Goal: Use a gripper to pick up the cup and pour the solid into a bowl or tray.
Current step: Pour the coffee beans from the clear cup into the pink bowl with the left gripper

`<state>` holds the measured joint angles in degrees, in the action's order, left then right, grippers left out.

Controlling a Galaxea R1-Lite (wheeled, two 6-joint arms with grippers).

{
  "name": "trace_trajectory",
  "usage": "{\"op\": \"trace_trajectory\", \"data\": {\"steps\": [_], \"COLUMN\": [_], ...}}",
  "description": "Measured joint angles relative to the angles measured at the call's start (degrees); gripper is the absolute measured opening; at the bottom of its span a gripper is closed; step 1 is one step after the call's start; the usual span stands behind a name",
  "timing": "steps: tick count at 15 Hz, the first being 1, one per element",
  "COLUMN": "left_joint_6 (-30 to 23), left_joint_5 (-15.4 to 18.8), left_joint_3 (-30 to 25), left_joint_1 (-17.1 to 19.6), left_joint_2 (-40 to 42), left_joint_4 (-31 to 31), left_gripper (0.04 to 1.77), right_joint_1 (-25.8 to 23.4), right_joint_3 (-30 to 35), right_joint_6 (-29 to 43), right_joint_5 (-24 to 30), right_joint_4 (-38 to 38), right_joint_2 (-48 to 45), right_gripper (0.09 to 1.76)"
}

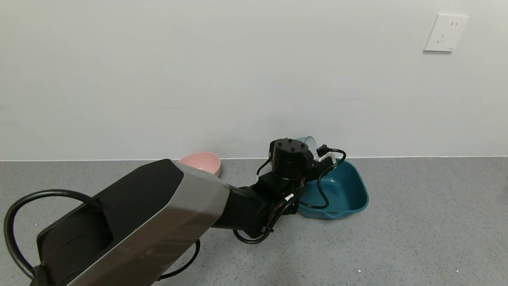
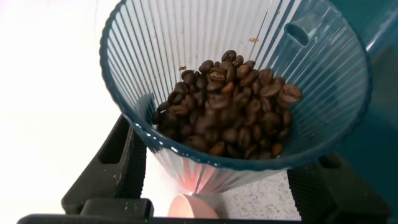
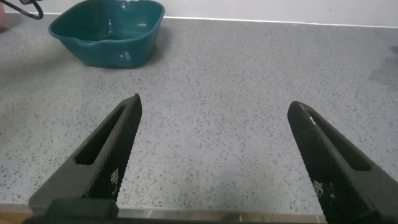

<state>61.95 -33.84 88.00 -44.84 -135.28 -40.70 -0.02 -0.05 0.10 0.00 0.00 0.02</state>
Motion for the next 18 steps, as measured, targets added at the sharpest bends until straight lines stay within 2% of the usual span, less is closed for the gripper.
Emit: {"op": "trace_trajectory", "data": {"steps": [18], "left_joint_6": [19.6], "left_joint_5": [0.1], "left_joint_3": [3.5], "left_joint_1": [-0.8], "left_joint_2": [-1.2], "left_joint_4": [-1.5], "left_gripper": [1.29], "right_joint_1": [0.0], "right_joint_3": [0.0], "right_joint_6": [0.0], "right_joint_5": [0.0], "right_joint_4": [0.0], "right_joint_2": [0.0], "right_gripper": [1.71]}}
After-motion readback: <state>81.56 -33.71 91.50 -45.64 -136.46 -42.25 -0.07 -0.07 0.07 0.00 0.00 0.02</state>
